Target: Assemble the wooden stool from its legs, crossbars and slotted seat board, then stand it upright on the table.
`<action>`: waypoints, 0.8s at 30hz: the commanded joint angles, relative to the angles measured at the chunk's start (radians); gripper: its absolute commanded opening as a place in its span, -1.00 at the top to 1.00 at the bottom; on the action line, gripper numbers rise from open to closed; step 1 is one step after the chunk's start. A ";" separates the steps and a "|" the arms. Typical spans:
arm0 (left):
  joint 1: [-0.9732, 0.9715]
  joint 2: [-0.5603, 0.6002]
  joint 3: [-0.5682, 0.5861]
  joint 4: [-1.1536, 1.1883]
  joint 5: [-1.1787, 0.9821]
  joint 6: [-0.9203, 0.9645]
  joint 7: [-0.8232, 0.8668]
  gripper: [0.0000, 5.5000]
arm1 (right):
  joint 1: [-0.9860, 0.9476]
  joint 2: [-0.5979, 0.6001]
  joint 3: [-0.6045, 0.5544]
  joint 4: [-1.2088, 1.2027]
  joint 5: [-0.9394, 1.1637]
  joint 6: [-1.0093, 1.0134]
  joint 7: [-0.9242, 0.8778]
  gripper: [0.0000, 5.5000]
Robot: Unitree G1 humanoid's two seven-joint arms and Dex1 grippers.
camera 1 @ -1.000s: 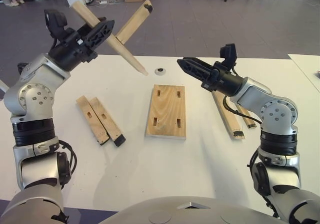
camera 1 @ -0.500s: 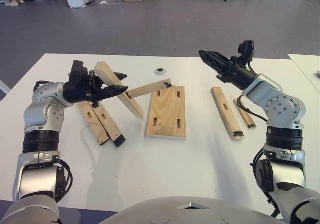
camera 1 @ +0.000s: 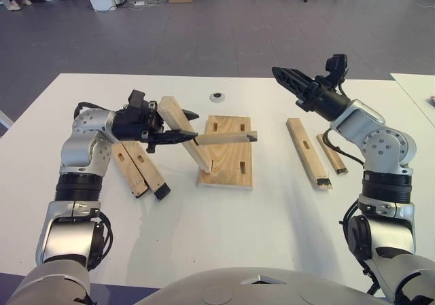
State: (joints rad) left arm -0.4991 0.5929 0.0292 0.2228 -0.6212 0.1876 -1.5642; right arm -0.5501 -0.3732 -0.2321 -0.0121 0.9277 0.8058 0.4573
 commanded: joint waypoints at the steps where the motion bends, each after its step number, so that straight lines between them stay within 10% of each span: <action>1: -0.040 0.006 -0.011 0.005 0.030 -0.021 -0.019 0.25 | -0.026 0.004 -0.004 0.002 -0.003 0.016 0.000 -0.16; 24: -0.071 -0.003 -0.056 0.073 0.071 -0.011 -0.043 0.25 | -0.005 0.036 -0.015 -0.024 0.007 0.029 -0.020 -0.16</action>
State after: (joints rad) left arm -0.5887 0.5883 -0.0152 0.3026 -0.5598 0.1747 -1.6040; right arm -0.5530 -0.3411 -0.2378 -0.0189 0.9304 0.8209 0.4469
